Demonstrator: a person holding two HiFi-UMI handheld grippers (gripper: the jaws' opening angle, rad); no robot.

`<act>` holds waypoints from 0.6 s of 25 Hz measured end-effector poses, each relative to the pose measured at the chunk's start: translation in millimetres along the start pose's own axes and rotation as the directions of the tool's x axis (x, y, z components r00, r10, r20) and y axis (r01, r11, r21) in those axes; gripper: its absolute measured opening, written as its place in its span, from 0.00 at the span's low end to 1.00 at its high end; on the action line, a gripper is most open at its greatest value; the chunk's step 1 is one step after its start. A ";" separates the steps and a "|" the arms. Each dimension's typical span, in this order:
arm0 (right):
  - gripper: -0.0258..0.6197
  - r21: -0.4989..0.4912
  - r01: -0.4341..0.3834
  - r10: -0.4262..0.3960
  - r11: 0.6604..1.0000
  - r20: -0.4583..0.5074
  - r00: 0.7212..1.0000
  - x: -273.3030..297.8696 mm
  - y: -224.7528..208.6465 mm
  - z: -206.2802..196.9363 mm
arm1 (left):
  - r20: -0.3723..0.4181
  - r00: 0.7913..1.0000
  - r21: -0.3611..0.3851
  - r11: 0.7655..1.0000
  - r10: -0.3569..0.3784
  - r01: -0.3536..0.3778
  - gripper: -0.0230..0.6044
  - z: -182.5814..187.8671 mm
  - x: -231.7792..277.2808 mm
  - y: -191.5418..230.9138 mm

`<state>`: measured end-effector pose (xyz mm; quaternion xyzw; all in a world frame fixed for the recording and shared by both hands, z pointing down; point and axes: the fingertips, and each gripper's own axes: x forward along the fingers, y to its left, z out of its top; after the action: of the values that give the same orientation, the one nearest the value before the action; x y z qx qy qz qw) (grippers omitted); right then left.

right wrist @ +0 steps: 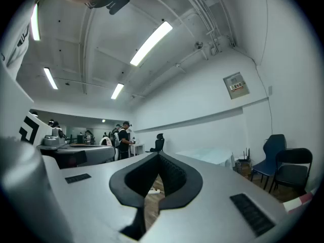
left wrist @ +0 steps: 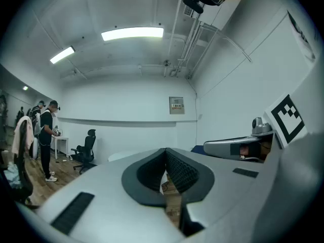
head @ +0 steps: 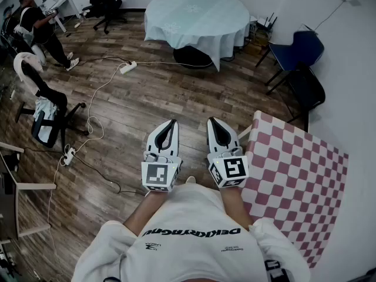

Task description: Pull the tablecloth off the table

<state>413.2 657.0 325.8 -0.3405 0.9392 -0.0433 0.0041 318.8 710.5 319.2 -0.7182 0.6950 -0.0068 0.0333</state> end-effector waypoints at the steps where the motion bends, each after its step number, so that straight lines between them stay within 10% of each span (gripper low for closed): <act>1: 0.09 0.006 -0.007 0.007 1.000 0.014 1.000 1.2 -3.0 0.9 | 0.002 1.000 0.001 1.000 0.006 -0.006 0.06 -1.2 2.7 -1.2; 15: 0.09 0.015 -0.004 0.003 1.000 0.009 1.000 24.1 -30.4 -14.3 | -0.045 0.999 0.011 1.000 0.015 -0.015 0.06 -30.9 31.8 -2.0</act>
<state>413.6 619.4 343.2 -0.3390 0.9395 -0.0488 0.0110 320.2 677.5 349.1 -0.7125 0.7008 -0.0263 0.0215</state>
